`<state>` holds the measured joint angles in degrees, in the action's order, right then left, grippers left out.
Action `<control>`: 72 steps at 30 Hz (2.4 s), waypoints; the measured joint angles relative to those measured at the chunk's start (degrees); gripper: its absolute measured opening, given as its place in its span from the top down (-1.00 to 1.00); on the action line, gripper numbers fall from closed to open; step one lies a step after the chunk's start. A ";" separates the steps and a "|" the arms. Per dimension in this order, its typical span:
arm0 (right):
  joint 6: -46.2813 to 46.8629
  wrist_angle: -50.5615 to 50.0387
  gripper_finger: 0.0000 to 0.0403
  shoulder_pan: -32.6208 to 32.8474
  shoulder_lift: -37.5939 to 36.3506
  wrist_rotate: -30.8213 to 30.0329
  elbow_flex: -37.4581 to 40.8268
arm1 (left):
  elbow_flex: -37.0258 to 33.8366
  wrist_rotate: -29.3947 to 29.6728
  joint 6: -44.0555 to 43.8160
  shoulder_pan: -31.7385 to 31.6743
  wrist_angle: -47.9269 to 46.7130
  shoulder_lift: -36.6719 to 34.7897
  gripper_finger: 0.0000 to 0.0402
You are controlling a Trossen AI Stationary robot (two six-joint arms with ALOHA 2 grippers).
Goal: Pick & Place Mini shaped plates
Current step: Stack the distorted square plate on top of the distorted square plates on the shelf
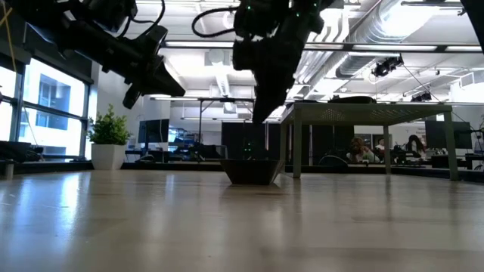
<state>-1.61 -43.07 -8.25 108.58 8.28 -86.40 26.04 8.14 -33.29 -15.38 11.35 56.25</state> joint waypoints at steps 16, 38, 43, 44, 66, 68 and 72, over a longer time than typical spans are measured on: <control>1.62 2.62 0.48 -0.37 5.79 -3.45 3.35 | 0.04 0.13 -0.01 0.00 -1.10 0.00 0.98; 2.93 3.67 0.98 -2.40 6.99 3.03 2.76 | 0.04 0.04 -0.03 0.00 -1.22 0.00 0.98; 4.46 2.01 0.99 -2.38 6.99 5.36 0.52 | 0.04 0.04 -0.03 0.00 -1.24 0.00 0.98; 5.06 1.72 0.99 -2.44 6.99 5.65 -0.12 | 0.04 0.04 -0.03 0.00 -1.24 0.00 0.98; 19.74 -18.34 1.00 -18.52 -7.64 8.14 -17.80 | 0.04 0.02 1.63 0.02 -0.67 0.00 0.98; 19.78 -21.42 1.00 -22.58 -9.36 7.17 -19.90 | 0.04 -0.07 1.66 0.02 -0.73 0.00 0.98; 19.47 -25.04 1.00 -31.68 -10.81 6.45 -21.99 | 0.04 -0.15 1.74 0.02 -0.73 0.00 0.98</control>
<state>17.86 -68.11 -39.94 97.77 14.73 -108.39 26.09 7.99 -31.55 -15.35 10.62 56.25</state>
